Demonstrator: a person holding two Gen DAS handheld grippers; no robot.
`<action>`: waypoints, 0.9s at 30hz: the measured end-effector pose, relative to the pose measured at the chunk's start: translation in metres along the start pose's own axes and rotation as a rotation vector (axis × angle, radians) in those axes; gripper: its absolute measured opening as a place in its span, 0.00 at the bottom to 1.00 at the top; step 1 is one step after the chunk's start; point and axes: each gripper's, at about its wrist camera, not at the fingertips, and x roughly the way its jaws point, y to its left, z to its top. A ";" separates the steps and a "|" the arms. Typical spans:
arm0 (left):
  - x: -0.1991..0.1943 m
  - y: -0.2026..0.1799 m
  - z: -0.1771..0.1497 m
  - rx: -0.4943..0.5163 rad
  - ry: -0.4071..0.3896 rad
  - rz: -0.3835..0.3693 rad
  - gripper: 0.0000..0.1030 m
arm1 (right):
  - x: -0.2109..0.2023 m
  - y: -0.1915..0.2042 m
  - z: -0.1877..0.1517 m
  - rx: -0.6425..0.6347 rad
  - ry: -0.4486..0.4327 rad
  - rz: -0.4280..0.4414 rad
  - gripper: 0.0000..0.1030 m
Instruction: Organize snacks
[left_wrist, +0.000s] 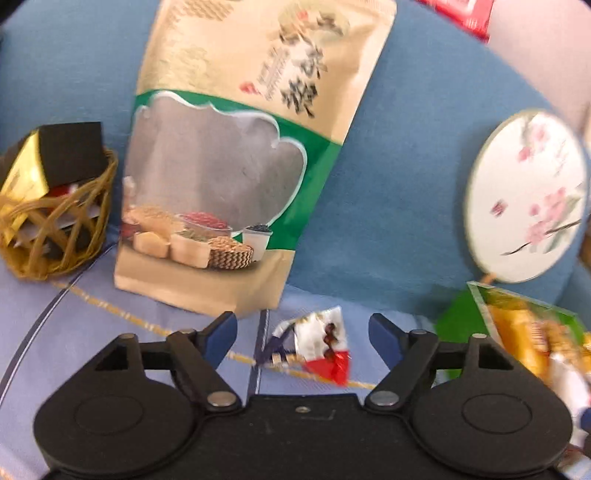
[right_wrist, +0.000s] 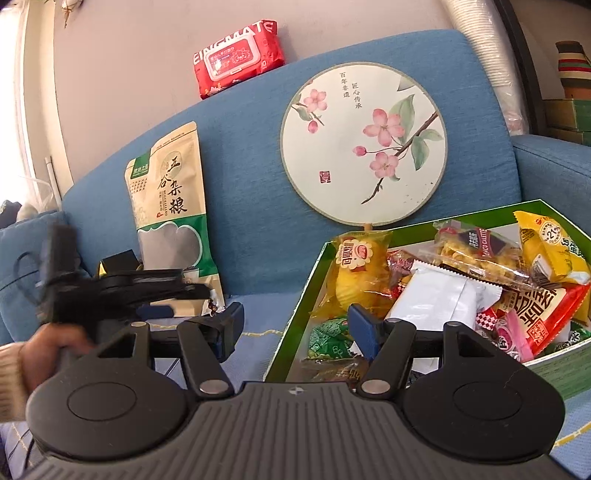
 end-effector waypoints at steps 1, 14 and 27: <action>0.007 -0.002 0.000 0.014 0.008 0.005 1.00 | 0.000 0.000 0.000 -0.007 0.000 0.003 0.99; -0.044 0.010 -0.048 0.095 0.199 -0.271 0.78 | 0.002 0.027 -0.006 -0.053 0.167 0.266 0.99; -0.062 0.028 -0.047 -0.089 0.230 -0.351 1.00 | 0.063 0.074 -0.050 -0.189 0.306 0.224 0.90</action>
